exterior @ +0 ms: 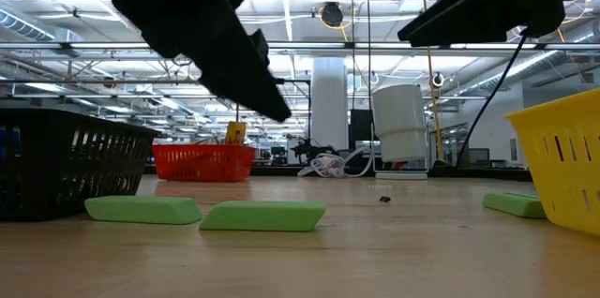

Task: Pick & Place School Supplies
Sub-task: Put the green eraser into the yellow bin

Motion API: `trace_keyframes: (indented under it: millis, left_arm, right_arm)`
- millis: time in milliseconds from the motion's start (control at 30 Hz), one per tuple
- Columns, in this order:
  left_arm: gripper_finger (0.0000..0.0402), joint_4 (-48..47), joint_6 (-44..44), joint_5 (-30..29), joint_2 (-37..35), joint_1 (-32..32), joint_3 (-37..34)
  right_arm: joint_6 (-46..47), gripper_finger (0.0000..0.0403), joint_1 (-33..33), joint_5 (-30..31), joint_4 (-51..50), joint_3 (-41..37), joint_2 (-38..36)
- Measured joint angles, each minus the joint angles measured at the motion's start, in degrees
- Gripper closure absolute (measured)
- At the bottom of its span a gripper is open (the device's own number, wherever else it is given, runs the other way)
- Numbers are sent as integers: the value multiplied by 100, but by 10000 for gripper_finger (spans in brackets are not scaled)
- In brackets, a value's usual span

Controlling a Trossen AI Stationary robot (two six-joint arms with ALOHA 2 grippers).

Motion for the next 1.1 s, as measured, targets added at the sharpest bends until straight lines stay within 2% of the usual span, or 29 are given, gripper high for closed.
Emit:
trace_keyframes:
  millis: [400, 733, 867, 1100]
  left_arm:
    - [176, -16, -803, -600, 846, -192, 226]
    - [176, 136, -957, -705, 842, -404, 226]
    - [176, 67, -872, -536, 808, -508, 344]
    - [176, -317, -897, -702, 828, -489, 428]
  right_arm:
    - [6, 154, 24, -25, 37, -2, 0]
    - [-26, 154, 24, -45, -99, -2, 0]
    - [-24, 154, 24, -45, -95, -2, 0]
    - [20, 154, 26, -47, -93, -2, 0]
